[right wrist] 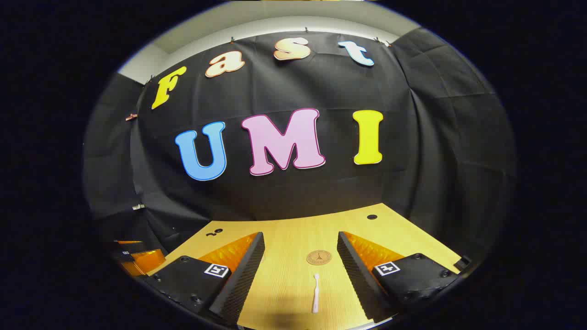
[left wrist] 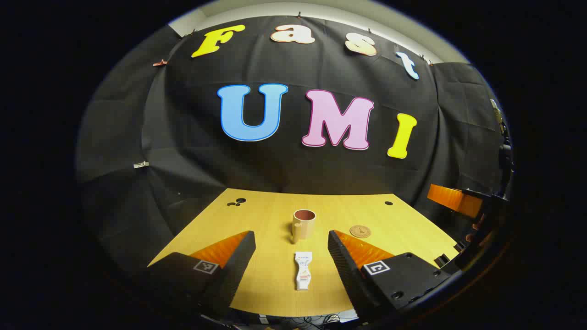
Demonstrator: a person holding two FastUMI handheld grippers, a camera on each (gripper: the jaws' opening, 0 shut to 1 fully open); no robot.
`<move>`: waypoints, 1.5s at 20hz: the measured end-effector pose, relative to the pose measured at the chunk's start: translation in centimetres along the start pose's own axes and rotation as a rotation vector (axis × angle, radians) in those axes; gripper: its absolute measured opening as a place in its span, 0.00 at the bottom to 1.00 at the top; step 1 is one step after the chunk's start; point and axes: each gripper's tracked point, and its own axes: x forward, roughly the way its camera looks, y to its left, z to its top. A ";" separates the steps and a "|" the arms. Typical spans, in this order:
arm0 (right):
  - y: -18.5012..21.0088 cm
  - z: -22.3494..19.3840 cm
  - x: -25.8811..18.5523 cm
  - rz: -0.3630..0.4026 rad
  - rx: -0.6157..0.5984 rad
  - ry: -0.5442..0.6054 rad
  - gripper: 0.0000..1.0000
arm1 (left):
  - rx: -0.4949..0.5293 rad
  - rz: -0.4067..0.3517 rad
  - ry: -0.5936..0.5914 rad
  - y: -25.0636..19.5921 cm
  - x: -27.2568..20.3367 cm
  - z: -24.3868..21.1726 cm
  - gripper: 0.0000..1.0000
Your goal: Put the toothbrush and toothpaste on the desktop into the cup, then pick up the cup and place it on the coaster on the desktop.
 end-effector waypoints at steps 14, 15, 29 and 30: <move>-2.4 -2.5 1.7 0.030 0.011 0.087 0.98 | 0.050 -0.059 0.035 -3.8 3.5 -0.8 0.99; -2.5 -2.7 1.8 0.027 0.006 0.095 0.98 | 0.048 -0.056 0.038 -3.9 3.8 -0.9 0.98; -4.7 -5.1 5.7 0.041 -0.006 0.192 0.98 | -0.002 0.011 0.187 -2.8 9.4 -5.8 0.99; -4.9 -5.2 6.2 0.046 -0.007 0.198 0.98 | -0.002 0.019 0.202 -2.7 9.9 -6.4 0.99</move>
